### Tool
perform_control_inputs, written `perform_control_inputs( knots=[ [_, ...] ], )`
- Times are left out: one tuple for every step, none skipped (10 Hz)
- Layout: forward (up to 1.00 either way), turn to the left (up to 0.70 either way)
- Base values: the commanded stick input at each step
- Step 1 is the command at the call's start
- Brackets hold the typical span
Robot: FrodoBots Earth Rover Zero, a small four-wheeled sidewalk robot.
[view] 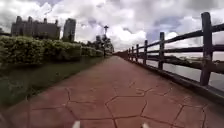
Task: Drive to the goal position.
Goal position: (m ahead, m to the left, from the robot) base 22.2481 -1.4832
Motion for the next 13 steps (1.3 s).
perform_control_inputs(
  knots=[
    [0.7, 0.0],
    [0.7, 0.0],
    [0.7, 0.0],
    [0.7, 0.0],
    [0.7, 0.0],
    [0.7, 0.0],
    [0.7, 0.0],
    [0.7, 0.0],
    [0.7, 0.0],
    [0.7, 0.0],
    [0.7, 0.0],
    [0.7, 0.0],
    [0.7, 0.0]
  ],
)
